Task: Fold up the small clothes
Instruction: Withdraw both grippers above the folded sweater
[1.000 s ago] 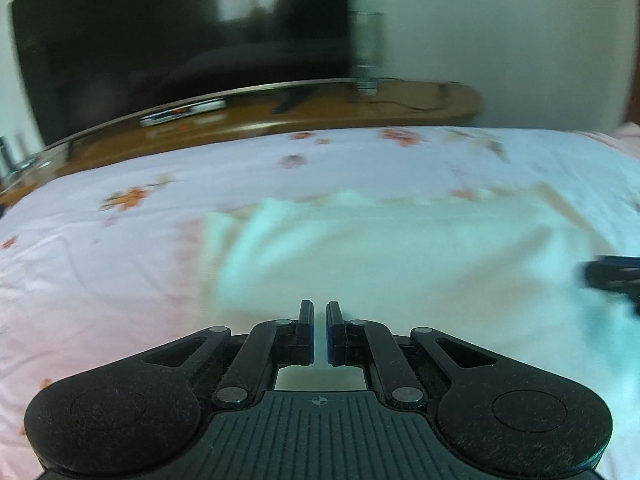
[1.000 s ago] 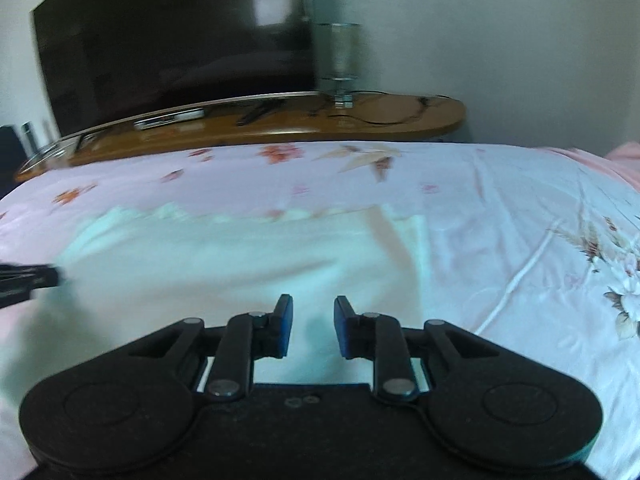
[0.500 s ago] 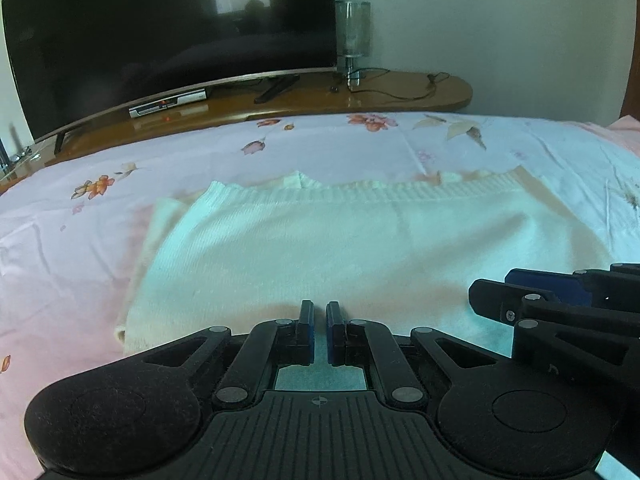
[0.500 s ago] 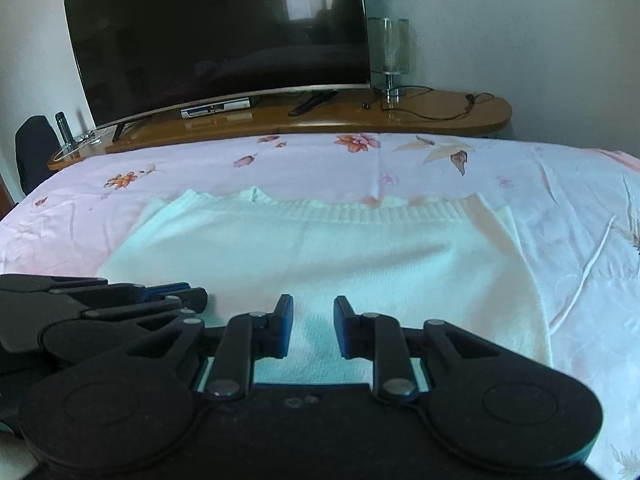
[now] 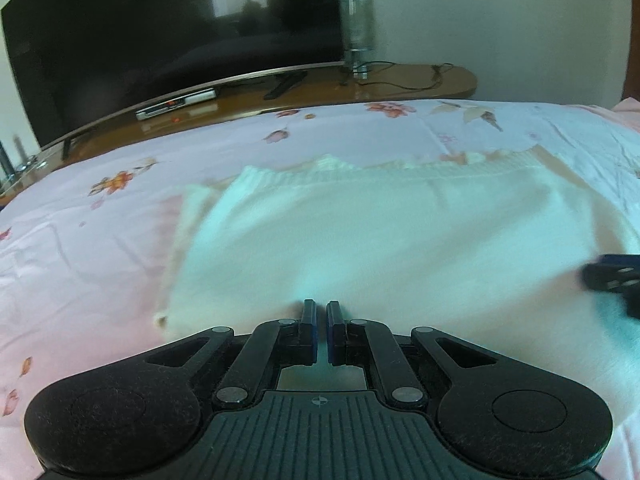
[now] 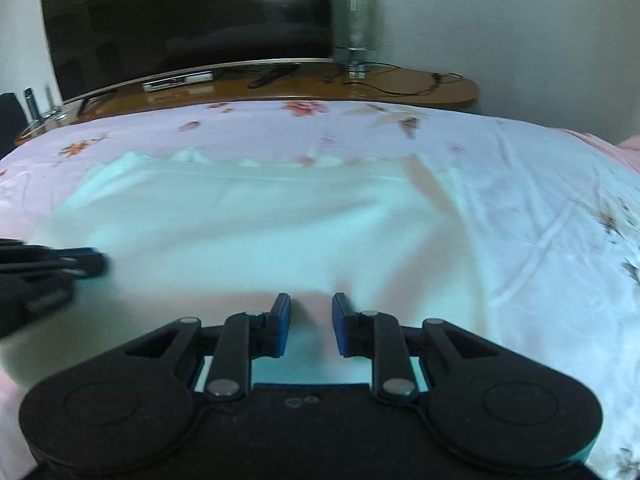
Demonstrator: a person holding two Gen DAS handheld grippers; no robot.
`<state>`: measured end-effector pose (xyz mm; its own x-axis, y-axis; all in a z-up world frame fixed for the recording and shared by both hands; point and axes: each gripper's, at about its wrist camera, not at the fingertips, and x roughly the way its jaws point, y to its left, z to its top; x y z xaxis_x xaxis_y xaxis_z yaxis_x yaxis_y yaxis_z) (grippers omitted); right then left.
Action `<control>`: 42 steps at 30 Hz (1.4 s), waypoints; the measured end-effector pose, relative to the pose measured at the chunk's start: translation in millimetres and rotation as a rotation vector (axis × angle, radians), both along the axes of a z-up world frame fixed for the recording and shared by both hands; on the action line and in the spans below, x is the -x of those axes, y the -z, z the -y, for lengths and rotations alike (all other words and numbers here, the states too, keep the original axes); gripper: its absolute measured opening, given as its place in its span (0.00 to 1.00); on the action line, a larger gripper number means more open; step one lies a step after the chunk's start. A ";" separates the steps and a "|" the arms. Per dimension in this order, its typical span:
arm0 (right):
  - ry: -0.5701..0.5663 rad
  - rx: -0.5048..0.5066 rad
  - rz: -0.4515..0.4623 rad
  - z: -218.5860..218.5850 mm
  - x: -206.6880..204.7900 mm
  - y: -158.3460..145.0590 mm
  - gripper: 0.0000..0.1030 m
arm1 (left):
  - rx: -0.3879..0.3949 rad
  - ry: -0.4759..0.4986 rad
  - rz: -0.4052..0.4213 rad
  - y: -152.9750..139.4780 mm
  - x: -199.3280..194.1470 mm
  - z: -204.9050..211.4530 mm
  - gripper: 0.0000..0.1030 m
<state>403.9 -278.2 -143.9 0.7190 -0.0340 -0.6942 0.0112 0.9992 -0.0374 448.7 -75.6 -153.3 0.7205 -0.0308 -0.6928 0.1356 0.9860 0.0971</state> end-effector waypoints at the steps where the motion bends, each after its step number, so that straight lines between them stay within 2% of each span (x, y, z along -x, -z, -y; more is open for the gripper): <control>1: 0.013 0.006 0.001 5.0 2.9 -0.3 0.22 | -0.001 -0.014 0.000 0.7 1.0 -4.1 0.05; 7: 0.078 0.014 0.010 33.1 21.9 0.8 0.22 | -0.020 -0.059 -0.002 2.9 9.1 -19.4 0.05; 14: 0.123 0.021 0.005 39.9 33.8 -2.2 0.23 | -0.010 -0.097 -0.017 -3.2 20.3 -33.5 0.05; 18: 0.106 -0.021 0.028 29.3 43.8 -13.7 0.24 | 0.017 -0.080 -0.012 -13.9 35.6 -32.9 0.05; 24: 0.007 -0.066 0.069 -11.7 61.9 -29.5 0.24 | 0.073 0.016 0.011 -29.0 64.3 -10.9 0.05; 29: -0.078 -0.085 0.050 -49.9 69.3 -25.7 0.24 | 0.093 0.067 0.002 -28.3 77.6 7.2 0.05; 42: -0.095 -0.040 0.001 -70.9 74.1 -6.2 0.25 | 0.082 0.028 -0.032 0.3 77.4 4.4 0.05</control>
